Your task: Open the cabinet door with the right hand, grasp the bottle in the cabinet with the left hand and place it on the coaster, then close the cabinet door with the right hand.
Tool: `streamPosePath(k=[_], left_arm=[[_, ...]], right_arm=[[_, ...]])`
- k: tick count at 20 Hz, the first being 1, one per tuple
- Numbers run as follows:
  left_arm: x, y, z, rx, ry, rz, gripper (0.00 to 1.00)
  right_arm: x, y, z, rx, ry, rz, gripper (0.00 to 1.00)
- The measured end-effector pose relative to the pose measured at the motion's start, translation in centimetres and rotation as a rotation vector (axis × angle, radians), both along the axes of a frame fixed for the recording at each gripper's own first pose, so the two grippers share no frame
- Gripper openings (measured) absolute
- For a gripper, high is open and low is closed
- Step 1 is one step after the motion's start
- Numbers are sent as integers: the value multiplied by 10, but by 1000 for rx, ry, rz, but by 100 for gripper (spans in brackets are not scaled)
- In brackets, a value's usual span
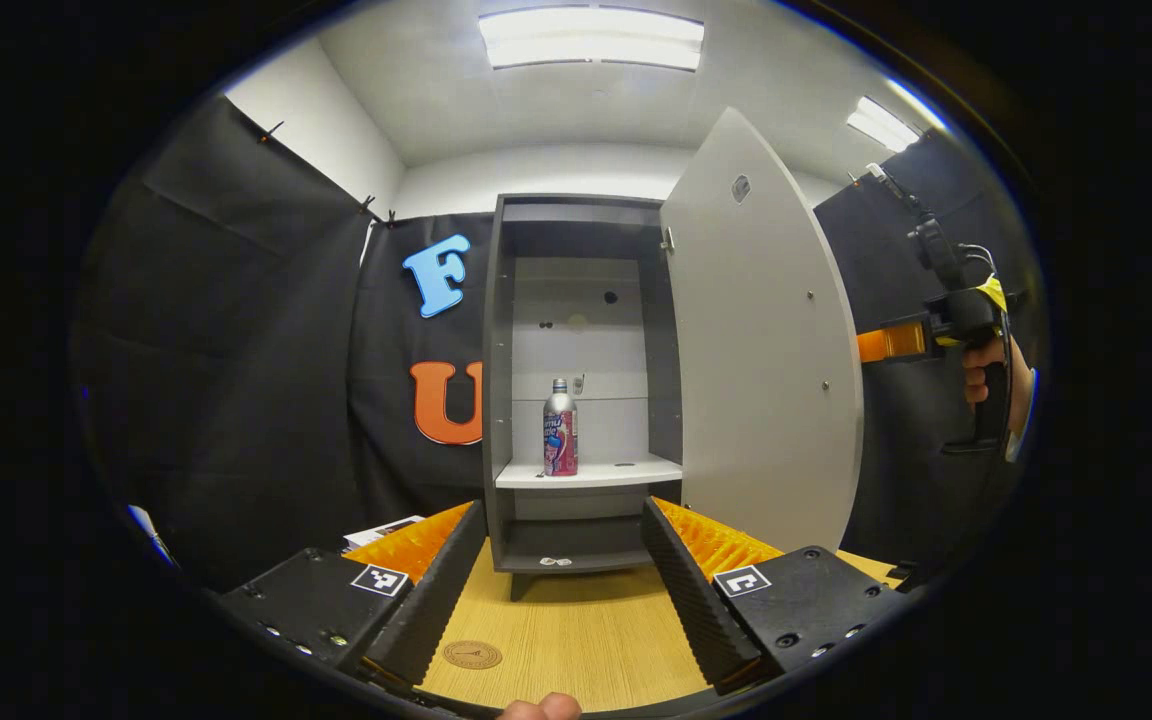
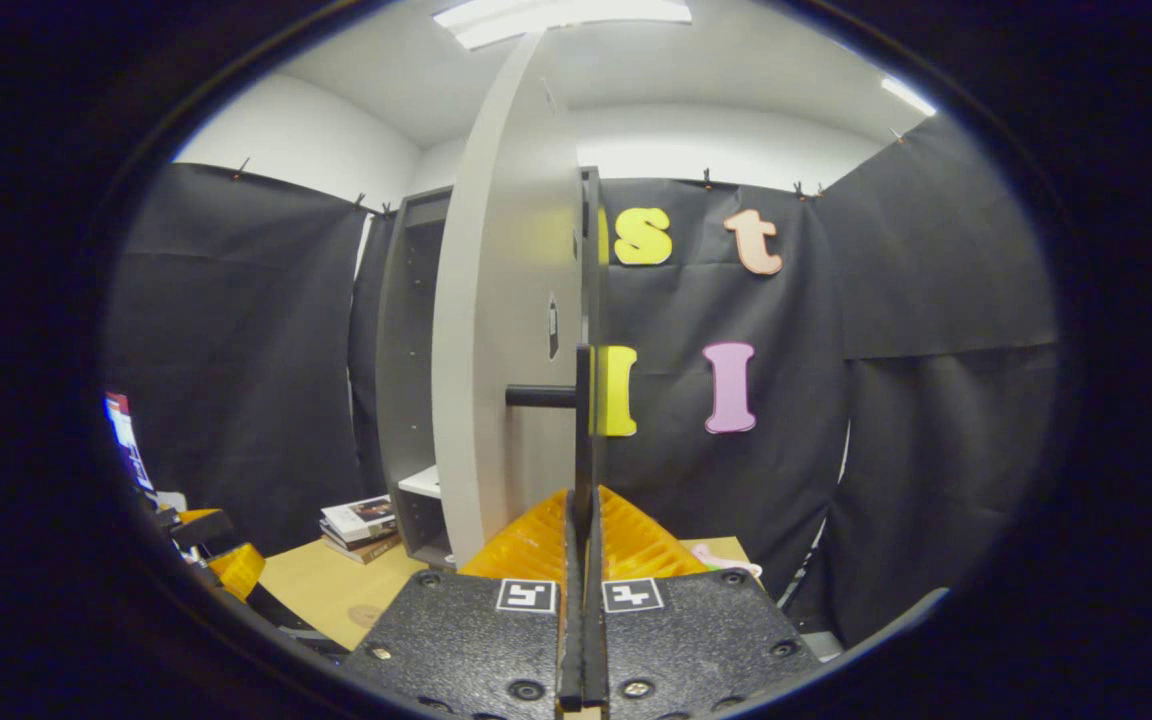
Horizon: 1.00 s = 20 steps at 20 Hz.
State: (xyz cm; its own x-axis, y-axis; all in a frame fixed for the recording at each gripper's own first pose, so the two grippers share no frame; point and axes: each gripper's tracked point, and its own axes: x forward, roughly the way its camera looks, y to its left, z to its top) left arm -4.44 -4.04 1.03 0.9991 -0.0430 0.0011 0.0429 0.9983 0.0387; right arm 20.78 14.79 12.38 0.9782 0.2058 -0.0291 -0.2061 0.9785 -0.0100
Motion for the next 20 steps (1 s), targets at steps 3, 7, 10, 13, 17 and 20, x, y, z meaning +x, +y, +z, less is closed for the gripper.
streamPosePath(k=[3, 7, 10, 13, 17, 20], left_arm=[[-2, 5, 0, -1, -9, 13, 95], [-3, 5, -3, -19, -7, 25, 95], [-2, -1, -5, -39, 0, 6, 95], [-3, -5, -2, -31, -6, 0, 95], [-4, -4, -3, -19, -8, 2, 95], [-4, -3, -4, -18, -2, 5, 95]], right_arm=[[-19, -2, -9, 41, 14, 23, 4], [-34, -46, -20, 22, -26, -97, 4], [-31, -47, -38, 44, -1, -102, 4], [-28, -48, -51, 65, 16, -101, 24], [-29, -47, -59, 59, -12, -108, 59], [-33, -44, -66, 72, -31, -91, 78]])
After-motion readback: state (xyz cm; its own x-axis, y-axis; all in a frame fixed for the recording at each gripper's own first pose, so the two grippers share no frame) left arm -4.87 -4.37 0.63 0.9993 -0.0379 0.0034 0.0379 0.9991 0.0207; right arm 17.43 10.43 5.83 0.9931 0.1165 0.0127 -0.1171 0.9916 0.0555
